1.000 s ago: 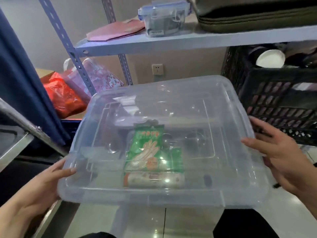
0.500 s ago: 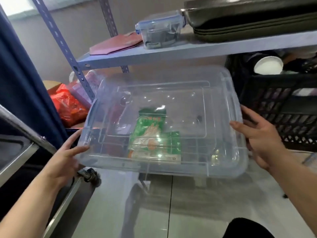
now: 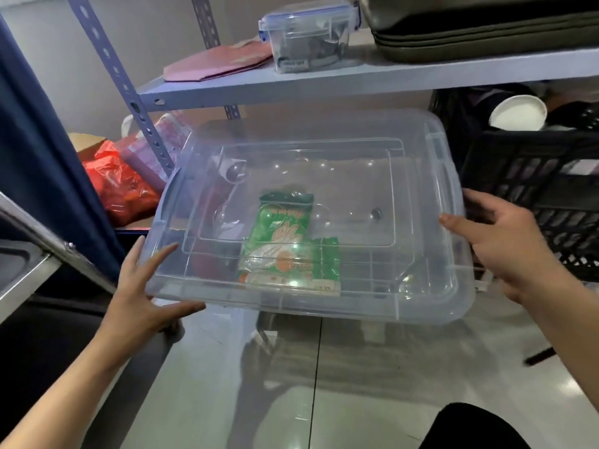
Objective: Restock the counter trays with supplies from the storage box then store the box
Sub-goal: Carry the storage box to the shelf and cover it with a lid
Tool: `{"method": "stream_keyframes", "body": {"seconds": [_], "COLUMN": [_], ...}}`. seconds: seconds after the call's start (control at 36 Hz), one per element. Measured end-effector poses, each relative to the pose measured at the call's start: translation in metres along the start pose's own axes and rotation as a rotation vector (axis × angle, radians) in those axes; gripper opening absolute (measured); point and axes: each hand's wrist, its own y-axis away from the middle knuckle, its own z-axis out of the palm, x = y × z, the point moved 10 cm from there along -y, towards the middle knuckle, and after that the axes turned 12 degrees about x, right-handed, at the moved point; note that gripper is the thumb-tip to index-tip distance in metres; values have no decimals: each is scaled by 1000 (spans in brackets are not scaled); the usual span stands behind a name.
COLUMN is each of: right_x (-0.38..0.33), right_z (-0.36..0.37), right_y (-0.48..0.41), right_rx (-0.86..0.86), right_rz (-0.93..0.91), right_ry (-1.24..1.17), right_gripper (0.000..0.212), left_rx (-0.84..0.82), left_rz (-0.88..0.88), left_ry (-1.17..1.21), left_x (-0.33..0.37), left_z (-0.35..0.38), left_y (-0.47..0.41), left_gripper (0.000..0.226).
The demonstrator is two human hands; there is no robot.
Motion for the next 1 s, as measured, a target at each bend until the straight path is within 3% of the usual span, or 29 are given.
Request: {"method": "stream_keyframes", "body": {"seconds": [0.11, 0.22, 0.33, 0.39, 0.44, 0.47, 0.53, 0.61, 0.64, 0.83, 1.0], "right_x": [-35, -35, -4, -10, -19, -24, -36, -66, -77, -108, -65], "right_z": [-2, 33, 53, 55, 57, 57, 58, 64, 67, 84, 94], "right_y": [37, 131, 149, 140, 132, 128, 118, 89, 76, -5, -21], "right_rx": [4, -48, -100, -58, -51, -50, -34, 13, 27, 274, 287], "right_rz": [-351, -983, -1223, -1305, -1347, -1355, -1362, -1343, -1318, -1105, -1040], "right_ry": [507, 833, 853, 821, 791, 776, 747, 731, 729, 759, 868], "right_gripper": [82, 73, 46, 44, 43, 42, 39, 35, 35, 38, 46], "left_rx": [60, 209, 323, 365, 401, 415, 437, 498, 491, 396, 312], "left_rz": [25, 170, 431, 640, 771, 793, 787, 679, 633, 414, 365], "left_ry": [0, -58, -226, -299, -314, -297, -254, -213, -215, -154, -188], "left_x": [2, 18, 35, 58, 80, 86, 89, 81, 82, 114, 93], "left_z": [-3, -10, -12, -7, -4, -3, -3, -9, -8, 25, 67], "left_y": [5, 16, 27, 36, 43, 41, 28, -17, -35, -120, -128], "left_gripper": [100, 90, 84, 108, 135, 135, 114, 55, 48, 47, 47]}}
